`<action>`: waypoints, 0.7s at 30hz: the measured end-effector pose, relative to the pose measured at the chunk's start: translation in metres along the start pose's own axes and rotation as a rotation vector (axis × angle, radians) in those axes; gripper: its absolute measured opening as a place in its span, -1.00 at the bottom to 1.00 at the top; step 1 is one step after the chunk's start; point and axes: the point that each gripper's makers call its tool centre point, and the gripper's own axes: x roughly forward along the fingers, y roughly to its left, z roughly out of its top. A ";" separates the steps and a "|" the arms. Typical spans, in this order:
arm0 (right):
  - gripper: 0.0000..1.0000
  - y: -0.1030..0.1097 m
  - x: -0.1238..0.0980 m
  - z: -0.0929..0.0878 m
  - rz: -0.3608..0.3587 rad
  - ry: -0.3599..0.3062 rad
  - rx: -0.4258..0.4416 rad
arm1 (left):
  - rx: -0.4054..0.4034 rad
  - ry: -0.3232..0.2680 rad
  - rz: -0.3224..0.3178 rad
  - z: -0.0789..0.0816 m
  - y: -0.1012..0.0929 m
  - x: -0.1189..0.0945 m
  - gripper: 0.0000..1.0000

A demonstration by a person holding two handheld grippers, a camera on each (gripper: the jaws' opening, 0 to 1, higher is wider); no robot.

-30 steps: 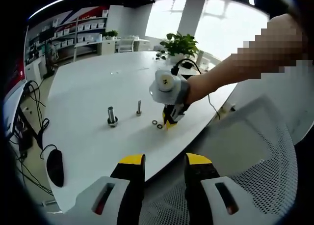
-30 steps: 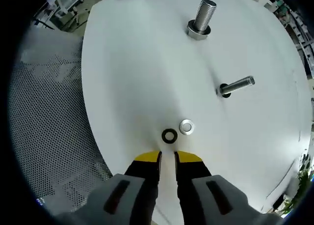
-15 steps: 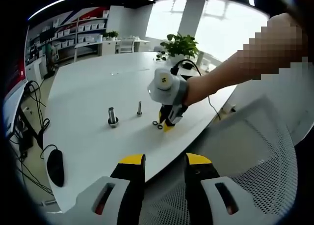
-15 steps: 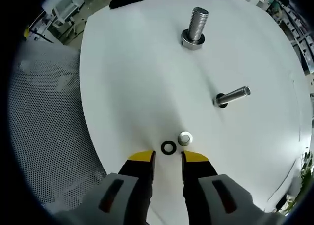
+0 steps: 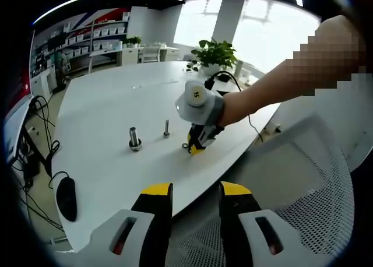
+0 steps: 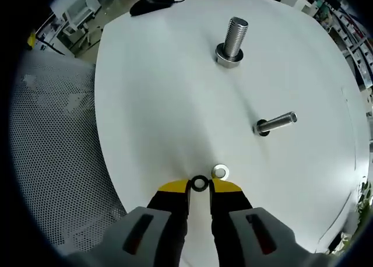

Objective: Place the washer onto the threaded stud by aligning its center hole with the stud, sliding it down to the base, and recovering from edge contact or off-axis alignment until the washer reaches the visible bottom stop.

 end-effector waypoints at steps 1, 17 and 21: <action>-0.69 0.000 0.000 0.000 0.003 0.001 -0.003 | 0.000 0.001 0.000 0.000 0.000 -0.001 -0.41; -0.72 0.000 -0.003 0.001 -0.034 0.046 0.152 | -0.004 -0.003 0.009 0.001 0.001 -0.002 -0.41; -0.72 0.001 -0.003 0.000 -0.058 -0.014 0.161 | -0.003 -0.008 0.011 0.001 0.001 -0.003 -0.41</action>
